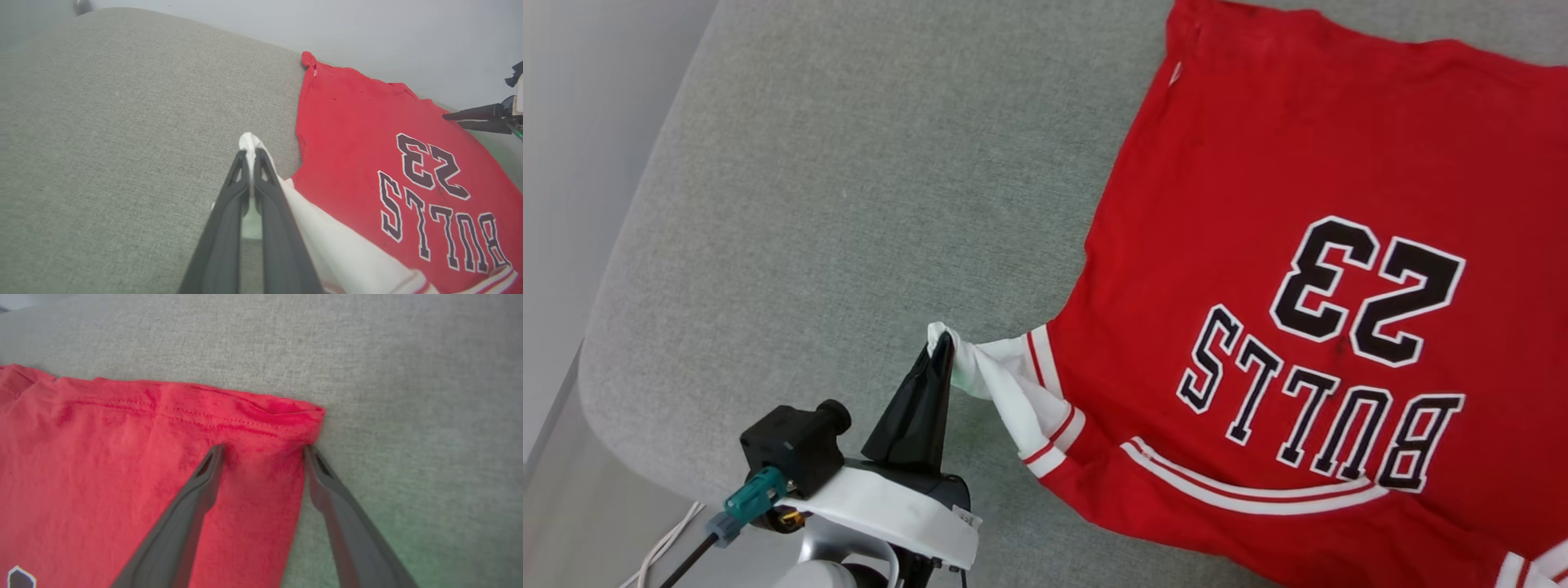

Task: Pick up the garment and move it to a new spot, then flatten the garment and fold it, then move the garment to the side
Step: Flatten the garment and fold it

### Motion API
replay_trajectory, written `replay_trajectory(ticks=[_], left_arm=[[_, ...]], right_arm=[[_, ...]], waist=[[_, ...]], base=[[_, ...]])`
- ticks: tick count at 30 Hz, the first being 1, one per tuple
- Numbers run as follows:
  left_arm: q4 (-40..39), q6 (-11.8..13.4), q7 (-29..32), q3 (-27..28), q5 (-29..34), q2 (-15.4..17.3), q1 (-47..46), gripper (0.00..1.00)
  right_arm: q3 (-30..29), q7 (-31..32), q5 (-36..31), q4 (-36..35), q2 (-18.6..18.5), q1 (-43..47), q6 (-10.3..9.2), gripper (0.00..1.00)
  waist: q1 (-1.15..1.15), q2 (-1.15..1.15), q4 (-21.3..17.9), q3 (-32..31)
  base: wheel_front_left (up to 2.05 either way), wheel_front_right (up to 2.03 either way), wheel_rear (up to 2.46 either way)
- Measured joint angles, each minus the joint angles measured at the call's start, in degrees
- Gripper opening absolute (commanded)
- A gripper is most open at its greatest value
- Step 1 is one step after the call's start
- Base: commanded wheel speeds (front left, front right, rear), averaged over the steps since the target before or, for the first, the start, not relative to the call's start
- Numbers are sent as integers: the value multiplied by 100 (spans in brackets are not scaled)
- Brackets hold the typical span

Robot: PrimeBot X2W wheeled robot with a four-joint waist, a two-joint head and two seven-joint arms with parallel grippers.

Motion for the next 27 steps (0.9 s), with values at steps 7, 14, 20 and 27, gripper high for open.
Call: replay_trajectory(ticks=[7, 14, 20, 27], left_arm=[[225, -79, -60, -8, -53, -33, -44, 0], [425, -123, -80, 19, -183, -32, -18, 0], [610, -46, -68, 186, -319, 149, 297, 0], [638, 164, -8, 503, -525, 432, 754, 0]], right_arm=[[51, 590, 56, 259, -133, -236, 0, 0], [205, 627, -52, 320, -160, -114, 4, 0], [699, 592, 63, -346, -365, 326, 2, 0], [989, 627, 653, -1452, -659, 1663, 2, 0]], waist=[[-1, 0, 153, 110], [-1, 0, 107, -191], [-1, 0, -123, -680], [-1, 0, -687, -1303]], base=[[0, 0, 0], [0, 0, 0], [0, 0, 0], [0, 0, 0]])
